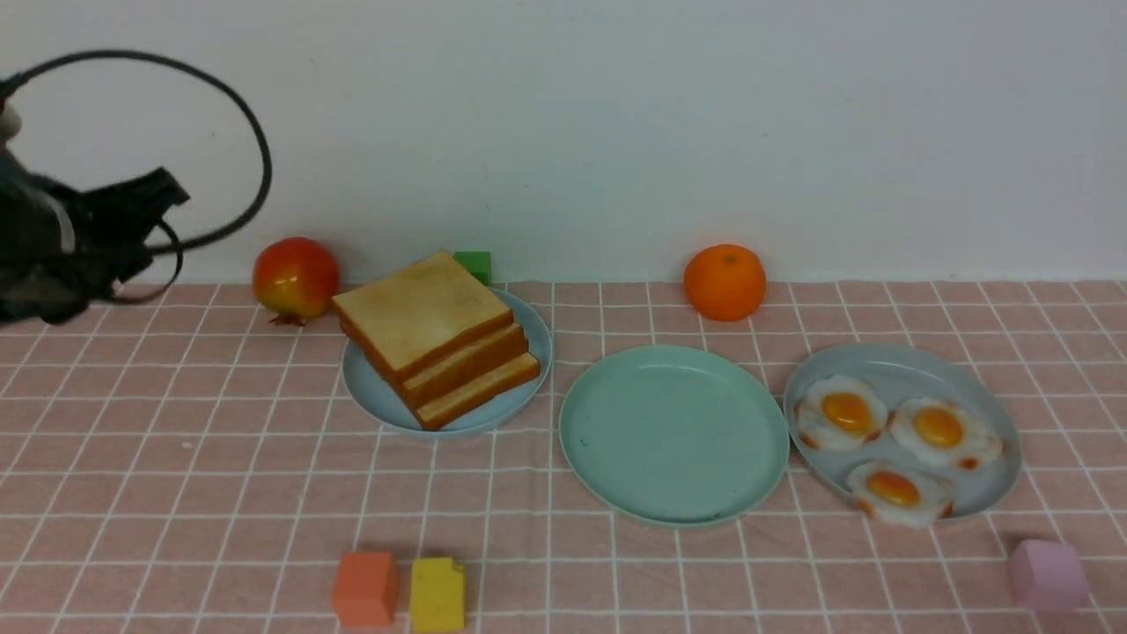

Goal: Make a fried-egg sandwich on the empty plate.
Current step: Use the left arm to grab a slice of bread

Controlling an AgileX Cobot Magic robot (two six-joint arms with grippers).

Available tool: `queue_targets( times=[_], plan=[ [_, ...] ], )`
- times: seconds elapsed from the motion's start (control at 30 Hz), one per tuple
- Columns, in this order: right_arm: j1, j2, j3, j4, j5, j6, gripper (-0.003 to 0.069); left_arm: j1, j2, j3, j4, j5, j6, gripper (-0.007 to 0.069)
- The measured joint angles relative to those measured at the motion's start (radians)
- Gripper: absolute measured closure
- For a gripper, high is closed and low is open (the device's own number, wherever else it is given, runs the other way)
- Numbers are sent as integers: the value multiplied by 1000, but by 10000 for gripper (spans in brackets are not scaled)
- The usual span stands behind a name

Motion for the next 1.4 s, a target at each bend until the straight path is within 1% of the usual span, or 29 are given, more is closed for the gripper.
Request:
queue_targets(
  times=[0.1,0.17,0.2,0.23,0.27,0.3,0.33,0.4,0.43,0.5,0.63,0.67,0.7,0.77,0.9,1.17,1.27,1.4],
  plan=[
    [0,0,0,0,0,0,417,0,44,-95,-144,143,221,385],
    [0,0,0,0,0,0,417,0,82,-153,-276,218,354,385],
    [0,0,0,0,0,0,417,0,112,-197,-377,255,424,385],
    [0,0,0,0,0,0,417,0,133,-221,-444,288,492,385],
    [0,0,0,0,0,0,417,0,138,-237,-461,293,504,385],
    [0,0,0,0,0,0,417,0,205,-330,-649,346,635,385],
    [0,0,0,0,0,0,417,0,205,-339,-649,350,645,385],
    [0,0,0,0,0,0,417,0,277,-435,-779,378,753,385],
    [0,0,0,0,0,0,417,0,299,-463,-810,384,776,383],
    [0,0,0,0,0,0,417,0,353,-528,-831,401,808,373],
    [0,0,0,0,0,0,417,0,443,-624,-820,433,838,324],
    [0,0,0,0,0,0,417,0,473,-652,-818,434,860,305],
    [0,0,0,0,0,0,417,0,478,-657,-818,434,865,301],
    [0,0,0,0,0,0,417,0,541,-711,-817,435,932,270],
    [0,0,0,0,0,0,417,0,604,-761,-809,436,996,258],
    [0,0,0,0,0,0,417,37,657,-766,-818,415,1002,258],
    [0,0,0,0,0,0,417,64,678,-769,-879,403,1009,258],
    [0,0,0,0,0,0,417,68,708,-769,-947,403,1043,258]
  ],
)
